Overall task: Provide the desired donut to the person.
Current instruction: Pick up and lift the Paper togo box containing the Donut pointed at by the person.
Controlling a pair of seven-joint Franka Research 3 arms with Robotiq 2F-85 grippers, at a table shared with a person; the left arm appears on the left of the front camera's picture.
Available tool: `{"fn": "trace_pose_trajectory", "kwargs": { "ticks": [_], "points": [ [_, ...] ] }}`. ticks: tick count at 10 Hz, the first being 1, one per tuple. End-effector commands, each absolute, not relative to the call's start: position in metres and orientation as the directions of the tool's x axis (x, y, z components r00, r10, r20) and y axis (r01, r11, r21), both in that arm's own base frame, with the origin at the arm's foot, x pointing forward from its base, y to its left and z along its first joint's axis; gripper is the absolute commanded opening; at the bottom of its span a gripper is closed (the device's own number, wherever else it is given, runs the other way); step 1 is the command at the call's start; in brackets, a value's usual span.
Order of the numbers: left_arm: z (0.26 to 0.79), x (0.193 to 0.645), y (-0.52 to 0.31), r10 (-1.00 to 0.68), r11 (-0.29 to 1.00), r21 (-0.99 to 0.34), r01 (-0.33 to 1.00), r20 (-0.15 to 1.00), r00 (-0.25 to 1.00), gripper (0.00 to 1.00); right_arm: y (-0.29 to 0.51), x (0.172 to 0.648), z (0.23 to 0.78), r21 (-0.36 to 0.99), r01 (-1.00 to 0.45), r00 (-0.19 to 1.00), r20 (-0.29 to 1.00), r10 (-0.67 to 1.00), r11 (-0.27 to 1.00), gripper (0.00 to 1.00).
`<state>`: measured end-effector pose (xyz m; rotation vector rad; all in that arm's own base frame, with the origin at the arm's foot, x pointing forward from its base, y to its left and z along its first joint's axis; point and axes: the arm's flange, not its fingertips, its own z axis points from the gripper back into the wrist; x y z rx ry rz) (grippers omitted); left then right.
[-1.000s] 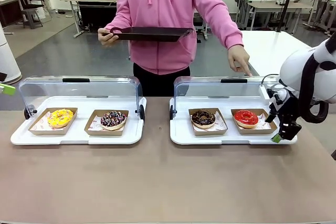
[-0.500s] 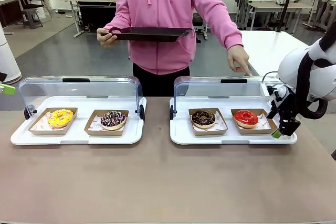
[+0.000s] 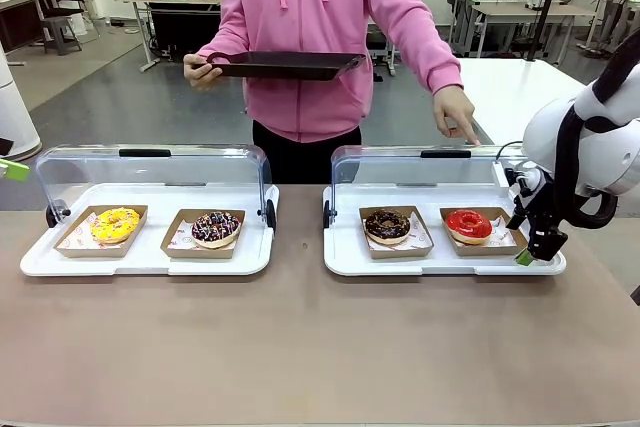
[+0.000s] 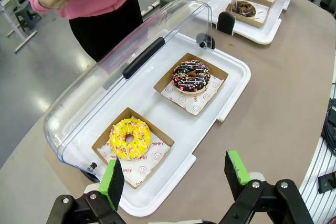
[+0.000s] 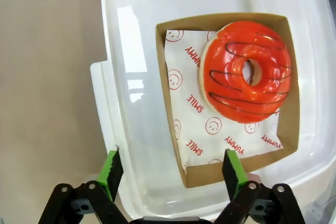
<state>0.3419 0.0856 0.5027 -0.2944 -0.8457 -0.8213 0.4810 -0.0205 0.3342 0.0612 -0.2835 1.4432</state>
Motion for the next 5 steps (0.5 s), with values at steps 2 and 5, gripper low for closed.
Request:
{"fn": "trace_pose_trajectory", "kwargs": {
  "ticks": [2, 5],
  "points": [
    [0.5015, 0.342, 0.0877, -0.527, 0.654, 0.084, 0.752, 0.763, 0.374, 1.0, -0.0221, 0.4908, 0.3233, -0.162, -0.98, 0.071, 0.238, 0.969, 0.111, 0.28],
    [0.5015, 0.342, 0.0877, -0.527, 0.654, 0.084, 0.752, 0.763, 0.374, 1.0, -0.023, 0.494, 0.3216, -0.14, -0.984, 0.074, 0.231, 0.97, 0.109, 0.0]
  ]
}}
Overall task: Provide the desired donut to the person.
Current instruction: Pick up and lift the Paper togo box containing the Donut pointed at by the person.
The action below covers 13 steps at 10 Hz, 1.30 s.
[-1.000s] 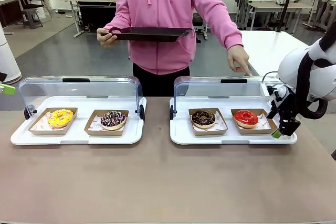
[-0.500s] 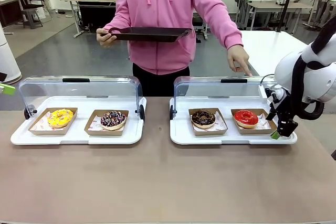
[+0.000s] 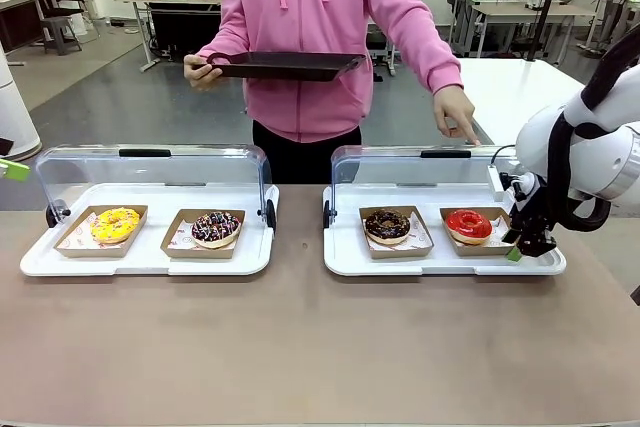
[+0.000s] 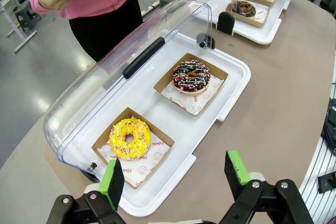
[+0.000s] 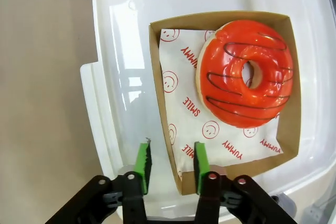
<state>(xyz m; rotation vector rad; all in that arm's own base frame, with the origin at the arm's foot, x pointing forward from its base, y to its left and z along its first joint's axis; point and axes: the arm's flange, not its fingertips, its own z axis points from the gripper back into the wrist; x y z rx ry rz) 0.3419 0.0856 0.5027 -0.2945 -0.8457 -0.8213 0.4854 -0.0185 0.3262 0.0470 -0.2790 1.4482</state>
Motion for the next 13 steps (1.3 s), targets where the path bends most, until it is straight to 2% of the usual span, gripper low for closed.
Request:
{"fn": "trace_pose_trajectory", "kwargs": {
  "ticks": [1, 2, 7, 10, 13],
  "points": [
    [0.501, 0.342, 0.088, -0.527, 0.654, 0.084, 0.752, 0.763, 0.374, 1.0, -0.023, 0.493, 0.323, -0.135, -0.985, 0.074, 0.229, 0.971, 0.107, 0.03],
    [0.501, 0.342, 0.088, -0.527, 0.654, 0.084, 0.752, 0.763, 0.374, 1.0, -0.025, 0.493, 0.324, -0.13, -0.986, 0.076, 0.227, 0.971, 0.108, 0.0],
    [0.501, 0.342, 0.088, -0.527, 0.654, 0.084, 0.752, 0.763, 0.374, 1.0, -0.034, 0.469, 0.344, -0.108, -0.989, 0.065, 0.297, 0.953, 0.102, 0.0],
    [0.501, 0.342, 0.088, -0.527, 0.654, 0.084, 0.752, 0.763, 0.374, 1.0, -0.016, 0.417, 0.389, -0.148, -0.986, 0.029, 0.281, 0.959, 0.074, 0.0],
    [0.501, 0.342, 0.088, -0.527, 0.654, 0.084, 0.752, 0.763, 0.374, 1.0, 0.016, 0.34, 0.45, -0.188, -0.982, -0.064, 0.272, 0.96, -0.012, 0.0]
  ]
}}
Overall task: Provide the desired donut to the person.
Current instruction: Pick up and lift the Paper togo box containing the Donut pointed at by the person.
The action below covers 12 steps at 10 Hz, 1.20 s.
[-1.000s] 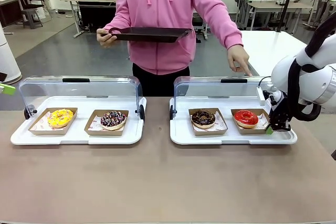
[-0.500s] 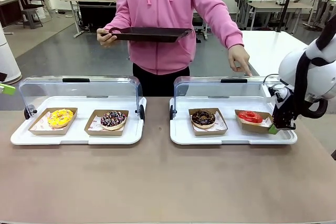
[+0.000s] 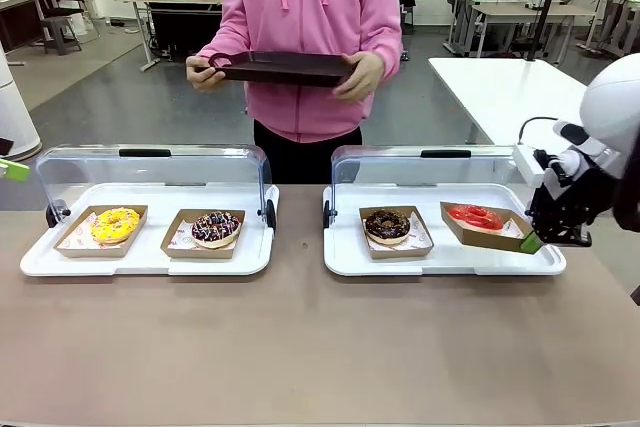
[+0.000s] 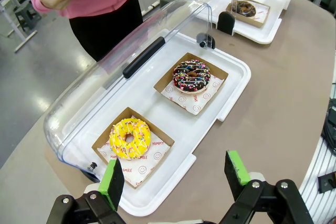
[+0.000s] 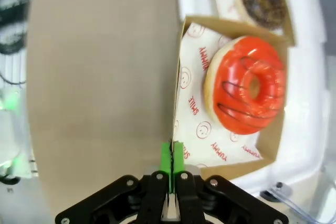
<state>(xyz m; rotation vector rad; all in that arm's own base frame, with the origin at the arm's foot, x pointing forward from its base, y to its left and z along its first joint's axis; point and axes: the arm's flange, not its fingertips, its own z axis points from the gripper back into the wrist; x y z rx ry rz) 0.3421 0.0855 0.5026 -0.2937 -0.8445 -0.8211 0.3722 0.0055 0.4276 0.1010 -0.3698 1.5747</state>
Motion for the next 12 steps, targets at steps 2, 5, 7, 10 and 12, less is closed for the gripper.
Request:
{"fn": "trace_pose_trajectory", "kwargs": {
  "ticks": [2, 5, 7, 10, 12],
  "points": [
    [0.501, 0.342, 0.088, -0.527, 0.654, 0.084, 0.752, 0.763, 0.374, 1.0, 0.034, 0.307, 0.497, -0.236, -0.969, -0.134, 0.225, 0.965, -0.08, 0.0],
    [0.501, 0.342, 0.088, -0.527, 0.654, 0.084, 0.752, 0.763, 0.374, 1.0, 0.06, 0.313, 0.559, -0.373, -0.925, -0.154, 0.189, 0.97, -0.075, 0.0],
    [0.501, 0.342, 0.088, -0.527, 0.654, 0.084, 0.752, 0.763, 0.374, 1.0, 0.069, 0.326, 0.58, -0.42, -0.904, -0.163, 0.172, 0.971, -0.078, 0.0],
    [0.501, 0.342, 0.088, -0.527, 0.654, 0.084, 0.752, 0.763, 0.374, 1.0, 0.065, 0.308, 0.583, -0.415, -0.905, -0.188, 0.193, 0.963, -0.093, 0.0],
    [0.501, 0.342, 0.088, -0.527, 0.654, 0.084, 0.752, 0.763, 0.374, 1.0, 0.065, 0.308, 0.583, -0.415, -0.905, -0.188, 0.193, 0.963, -0.093, 0.0]
  ]
}}
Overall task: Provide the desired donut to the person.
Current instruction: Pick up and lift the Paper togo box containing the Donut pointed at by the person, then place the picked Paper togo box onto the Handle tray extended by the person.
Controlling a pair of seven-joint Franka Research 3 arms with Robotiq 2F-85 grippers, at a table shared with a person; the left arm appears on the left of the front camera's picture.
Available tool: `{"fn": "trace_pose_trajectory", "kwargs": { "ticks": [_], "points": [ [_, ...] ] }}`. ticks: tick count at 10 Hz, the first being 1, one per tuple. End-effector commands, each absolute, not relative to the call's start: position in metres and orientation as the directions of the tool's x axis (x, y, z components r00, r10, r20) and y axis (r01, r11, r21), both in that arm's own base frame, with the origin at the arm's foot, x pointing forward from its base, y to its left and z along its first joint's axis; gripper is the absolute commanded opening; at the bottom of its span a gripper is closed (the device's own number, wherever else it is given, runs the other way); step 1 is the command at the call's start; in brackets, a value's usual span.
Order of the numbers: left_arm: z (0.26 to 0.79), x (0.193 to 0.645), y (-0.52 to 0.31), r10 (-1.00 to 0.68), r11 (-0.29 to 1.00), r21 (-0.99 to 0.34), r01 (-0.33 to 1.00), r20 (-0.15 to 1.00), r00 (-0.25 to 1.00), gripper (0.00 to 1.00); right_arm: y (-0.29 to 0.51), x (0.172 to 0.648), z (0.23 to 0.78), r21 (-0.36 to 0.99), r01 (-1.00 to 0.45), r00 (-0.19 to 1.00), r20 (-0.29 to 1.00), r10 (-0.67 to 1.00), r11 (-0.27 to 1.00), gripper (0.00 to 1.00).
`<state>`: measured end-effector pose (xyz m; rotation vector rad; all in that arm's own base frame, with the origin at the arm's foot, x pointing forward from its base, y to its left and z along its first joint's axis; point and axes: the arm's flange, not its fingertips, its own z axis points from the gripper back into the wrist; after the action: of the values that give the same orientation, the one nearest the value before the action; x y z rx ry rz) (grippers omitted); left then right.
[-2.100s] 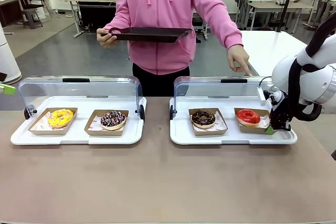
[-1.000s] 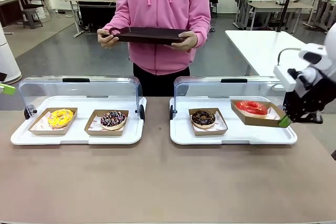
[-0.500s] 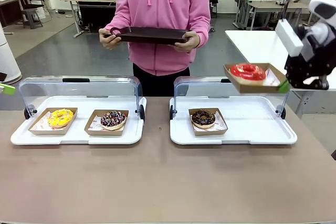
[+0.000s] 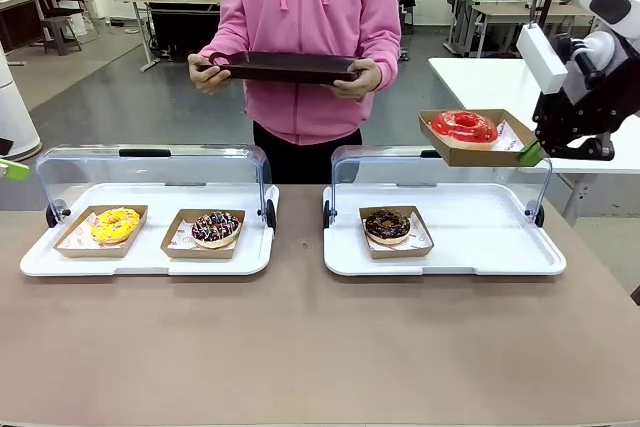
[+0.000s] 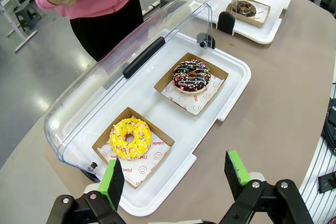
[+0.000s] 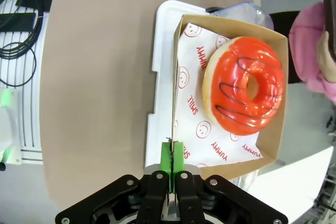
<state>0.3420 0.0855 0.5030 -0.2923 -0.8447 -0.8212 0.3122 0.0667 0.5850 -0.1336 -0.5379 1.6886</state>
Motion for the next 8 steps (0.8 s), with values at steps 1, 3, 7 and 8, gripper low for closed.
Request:
{"fn": "trace_pose_trajectory", "kwargs": {
  "ticks": [1, 3, 7, 8],
  "points": [
    [0.5015, 0.342, 0.0877, -0.527, 0.654, 0.084, 0.752, 0.763, 0.374, 1.0, 0.0649, 0.3082, 0.5834, -0.415, -0.905, -0.188, 0.193, 0.963, -0.093, 0.0],
    [0.5015, 0.342, 0.0877, -0.527, 0.654, 0.084, 0.752, 0.763, 0.374, 1.0, 0.0649, 0.3082, 0.5834, -0.415, -0.905, -0.188, 0.193, 0.963, -0.093, 0.0],
    [0.5015, 0.342, 0.0877, -0.527, 0.654, 0.084, 0.752, 0.763, 0.374, 1.0, 0.0649, 0.3082, 0.5834, -0.415, -0.905, -0.188, 0.193, 0.963, -0.093, 0.0],
    [0.5015, 0.342, 0.0877, -0.527, 0.654, 0.084, 0.752, 0.763, 0.374, 1.0, 0.0649, 0.3082, 0.5834, -0.415, -0.905, -0.188, 0.193, 0.963, -0.093, 0.0]
  ]
}}
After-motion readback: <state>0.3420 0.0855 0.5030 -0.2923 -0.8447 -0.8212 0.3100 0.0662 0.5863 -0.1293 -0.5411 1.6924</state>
